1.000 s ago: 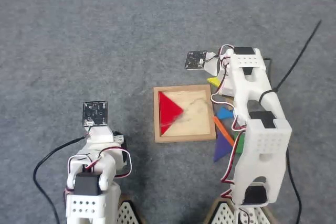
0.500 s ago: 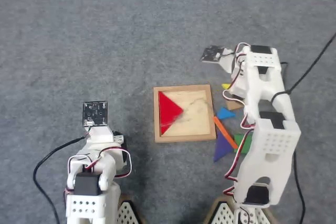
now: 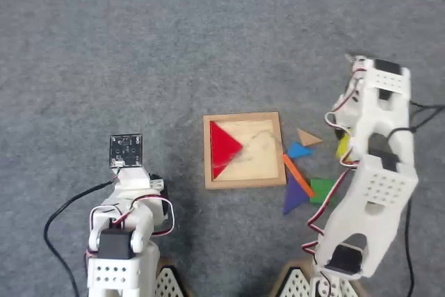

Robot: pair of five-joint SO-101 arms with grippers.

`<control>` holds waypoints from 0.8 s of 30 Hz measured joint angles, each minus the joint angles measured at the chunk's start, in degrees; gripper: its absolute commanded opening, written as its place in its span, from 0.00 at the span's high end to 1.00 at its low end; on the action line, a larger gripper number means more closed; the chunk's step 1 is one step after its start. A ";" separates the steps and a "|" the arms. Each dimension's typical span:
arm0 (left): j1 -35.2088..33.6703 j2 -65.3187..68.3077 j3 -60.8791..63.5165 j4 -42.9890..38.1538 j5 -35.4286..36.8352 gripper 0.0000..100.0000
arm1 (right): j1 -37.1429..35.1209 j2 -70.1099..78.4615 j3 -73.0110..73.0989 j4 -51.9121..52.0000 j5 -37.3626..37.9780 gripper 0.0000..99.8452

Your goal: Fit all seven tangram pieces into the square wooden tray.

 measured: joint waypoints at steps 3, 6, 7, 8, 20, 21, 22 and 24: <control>0.00 0.00 0.00 0.00 0.00 0.99 | 3.34 -0.09 -0.79 -0.53 -6.77 0.86; 0.00 0.00 0.00 0.00 0.00 0.99 | 6.07 -2.64 -0.79 -1.32 -7.47 0.85; 0.00 0.00 0.00 0.00 0.00 0.99 | 6.77 -4.40 -0.79 -1.32 -7.56 0.83; 0.00 0.00 0.00 0.00 0.00 0.99 | 7.30 -6.51 -0.79 -1.32 -7.56 0.81; 0.00 0.00 0.00 0.00 0.00 0.99 | 5.27 -46.07 31.74 -14.68 -4.84 0.79; 0.00 0.00 0.00 0.00 0.00 0.99 | 3.87 -49.32 37.27 -17.76 -3.08 0.79; 0.00 0.00 0.00 0.00 0.00 0.99 | 2.37 -52.04 42.64 -20.75 -0.97 0.79; 0.00 0.00 0.00 0.00 0.00 0.99 | -0.53 -55.21 51.60 -24.62 1.85 0.78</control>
